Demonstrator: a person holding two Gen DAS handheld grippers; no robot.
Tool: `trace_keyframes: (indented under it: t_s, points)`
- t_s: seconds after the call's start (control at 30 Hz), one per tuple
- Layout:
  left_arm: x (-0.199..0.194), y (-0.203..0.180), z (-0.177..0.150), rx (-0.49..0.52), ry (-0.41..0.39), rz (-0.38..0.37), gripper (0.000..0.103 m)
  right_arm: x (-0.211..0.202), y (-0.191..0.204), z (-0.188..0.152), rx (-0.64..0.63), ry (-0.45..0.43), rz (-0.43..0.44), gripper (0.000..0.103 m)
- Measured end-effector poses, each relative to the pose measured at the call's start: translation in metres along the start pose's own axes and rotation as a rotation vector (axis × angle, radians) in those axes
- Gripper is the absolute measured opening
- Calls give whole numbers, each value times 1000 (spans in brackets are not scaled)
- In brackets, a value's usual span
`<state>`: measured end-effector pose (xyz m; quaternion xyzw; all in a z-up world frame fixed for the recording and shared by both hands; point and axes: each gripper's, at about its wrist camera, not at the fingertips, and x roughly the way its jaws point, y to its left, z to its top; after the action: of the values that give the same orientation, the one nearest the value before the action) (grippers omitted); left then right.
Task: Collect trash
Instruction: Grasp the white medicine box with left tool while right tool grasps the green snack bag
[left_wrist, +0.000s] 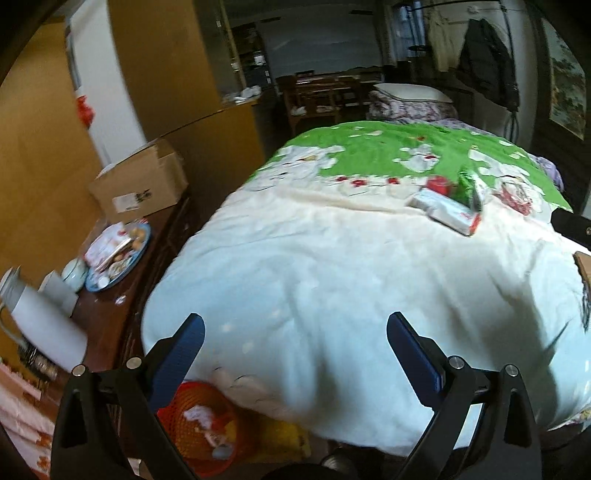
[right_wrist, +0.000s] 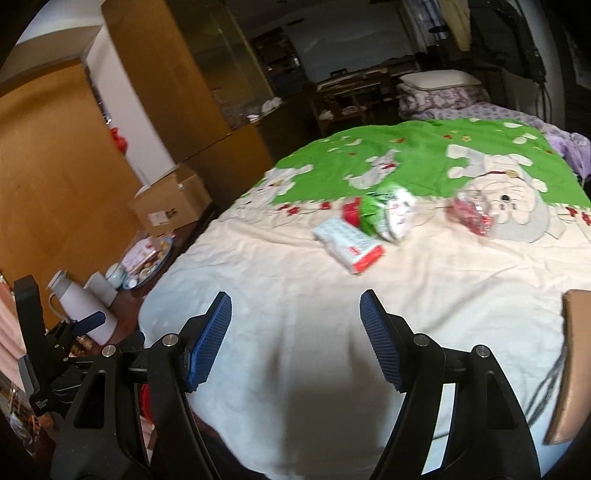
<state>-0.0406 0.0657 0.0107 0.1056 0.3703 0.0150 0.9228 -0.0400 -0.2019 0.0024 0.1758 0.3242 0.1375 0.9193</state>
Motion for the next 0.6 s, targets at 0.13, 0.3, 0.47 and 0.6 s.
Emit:
trace_keyframes:
  t_s: [0.13,0.3,0.47,0.6]
  points:
    - [12,-19,12,27,9,-42,97,-1,-22,1,33,-11,-34,70]
    - [34,-49,28,60,31,-112,97,4,-48,-2,58,-19,-108,70]
    - [65,-83,55,84,54,-195,97,16,-78,-9,91,-19,-199,70]
    - [99,-128,85,113,67,-245,97,22,-93,-14,106,-14,-227,70]
